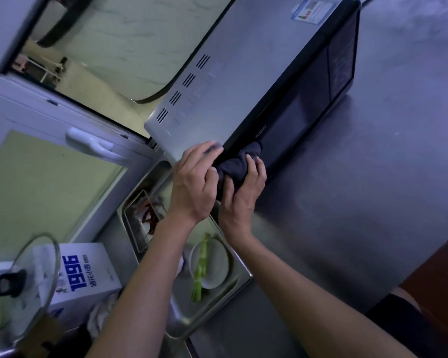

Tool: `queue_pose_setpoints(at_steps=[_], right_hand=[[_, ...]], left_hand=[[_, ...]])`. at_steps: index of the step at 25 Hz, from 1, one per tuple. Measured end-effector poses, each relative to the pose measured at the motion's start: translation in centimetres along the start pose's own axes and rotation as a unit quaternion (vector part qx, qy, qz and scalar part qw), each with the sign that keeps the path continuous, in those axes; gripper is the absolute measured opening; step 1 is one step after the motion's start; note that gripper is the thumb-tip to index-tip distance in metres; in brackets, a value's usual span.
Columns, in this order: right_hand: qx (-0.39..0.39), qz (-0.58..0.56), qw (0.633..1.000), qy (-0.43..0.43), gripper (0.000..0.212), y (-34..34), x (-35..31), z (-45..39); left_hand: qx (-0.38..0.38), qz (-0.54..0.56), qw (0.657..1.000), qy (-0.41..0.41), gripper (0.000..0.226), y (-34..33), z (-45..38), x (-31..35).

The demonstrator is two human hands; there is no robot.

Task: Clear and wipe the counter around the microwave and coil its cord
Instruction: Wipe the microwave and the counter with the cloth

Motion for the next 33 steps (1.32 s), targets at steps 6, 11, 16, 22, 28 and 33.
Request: queue_pose_setpoints(at_steps=[6,11,16,22,28,33], right_hand=[[0.017,-0.009,1.0,0.004,0.054,2.8,-2.7,-6.8],[0.025,-0.013,1.0,-0.013,0.051,6.2,-5.7,-14.4],[0.056,-0.019,0.998,-0.013,0.048,9.5,-8.5,-22.3],[0.082,-0.044,0.995,-0.044,0.046,11.4,-10.3,-27.2],[0.089,-0.05,0.993,-0.058,0.048,11.7,-9.2,-27.1],[0.053,-0.043,0.992,-0.102,0.049,9.3,-5.2,-21.1]], left_hand=[[-0.004,0.021,1.0,-0.023,0.045,-1.6,-6.1,1.9],[-0.012,0.019,0.999,-0.032,0.046,-3.4,-12.3,3.4],[-0.015,0.006,0.999,-0.042,0.042,-5.2,-18.0,4.9],[0.006,0.0,0.999,-0.035,0.04,-6.4,-20.9,6.1],[0.0,0.017,0.999,-0.033,0.04,-6.3,-19.2,6.1],[0.012,-0.012,0.999,-0.038,0.04,-4.8,-13.0,4.7]])
Point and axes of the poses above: each hand's wrist, its own z-axis away from the middle knuckle, its own y-axis out of the back of the hand, x = y × z, the point moved 5 cm from there along -z, towards the middle knuckle, and after that the axes turned 15 degrees about -y, right-handed, at the moved point
